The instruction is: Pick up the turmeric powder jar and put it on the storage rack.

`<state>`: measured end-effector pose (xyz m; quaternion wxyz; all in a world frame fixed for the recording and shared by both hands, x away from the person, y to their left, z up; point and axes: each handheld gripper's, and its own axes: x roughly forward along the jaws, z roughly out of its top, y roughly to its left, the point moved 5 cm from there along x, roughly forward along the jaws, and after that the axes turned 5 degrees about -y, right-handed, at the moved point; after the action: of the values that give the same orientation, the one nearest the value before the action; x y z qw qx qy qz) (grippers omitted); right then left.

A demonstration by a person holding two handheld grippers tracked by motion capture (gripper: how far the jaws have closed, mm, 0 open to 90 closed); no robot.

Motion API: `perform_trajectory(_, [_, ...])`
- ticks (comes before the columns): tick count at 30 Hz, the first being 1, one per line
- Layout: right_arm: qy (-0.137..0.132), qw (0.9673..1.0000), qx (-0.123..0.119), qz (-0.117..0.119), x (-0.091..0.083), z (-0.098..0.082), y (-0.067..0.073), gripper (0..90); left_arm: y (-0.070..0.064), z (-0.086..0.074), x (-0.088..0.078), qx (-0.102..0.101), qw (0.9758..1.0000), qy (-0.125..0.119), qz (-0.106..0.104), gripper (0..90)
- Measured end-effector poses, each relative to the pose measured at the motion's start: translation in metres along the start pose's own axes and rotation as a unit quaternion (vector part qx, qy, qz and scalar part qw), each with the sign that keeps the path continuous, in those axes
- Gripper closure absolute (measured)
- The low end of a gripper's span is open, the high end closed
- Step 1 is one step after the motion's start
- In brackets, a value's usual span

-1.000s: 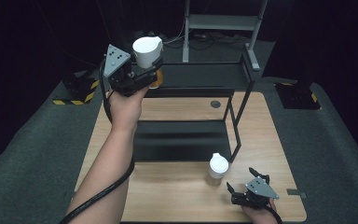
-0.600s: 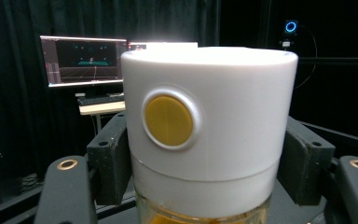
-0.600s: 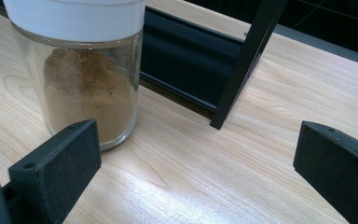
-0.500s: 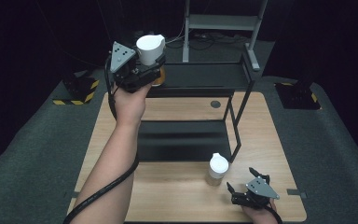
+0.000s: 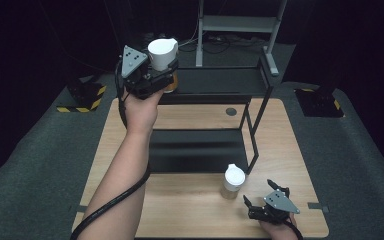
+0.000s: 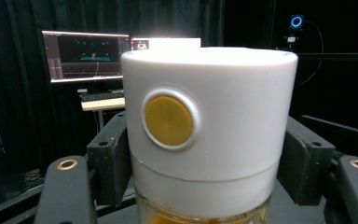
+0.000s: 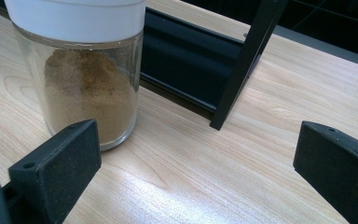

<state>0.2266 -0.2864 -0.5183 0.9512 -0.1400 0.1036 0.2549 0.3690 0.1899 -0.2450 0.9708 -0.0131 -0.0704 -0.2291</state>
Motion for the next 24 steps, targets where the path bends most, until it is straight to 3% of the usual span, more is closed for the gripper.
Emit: perform_trajectory(24, [-0.001, 1.0, -0.005, 0.0, -0.0002, -0.0003, 0.0011, 0.0, -0.0016, -0.0025, 0.0092, 0.002, 0.9999, 0.011, -0.003, 30.2])
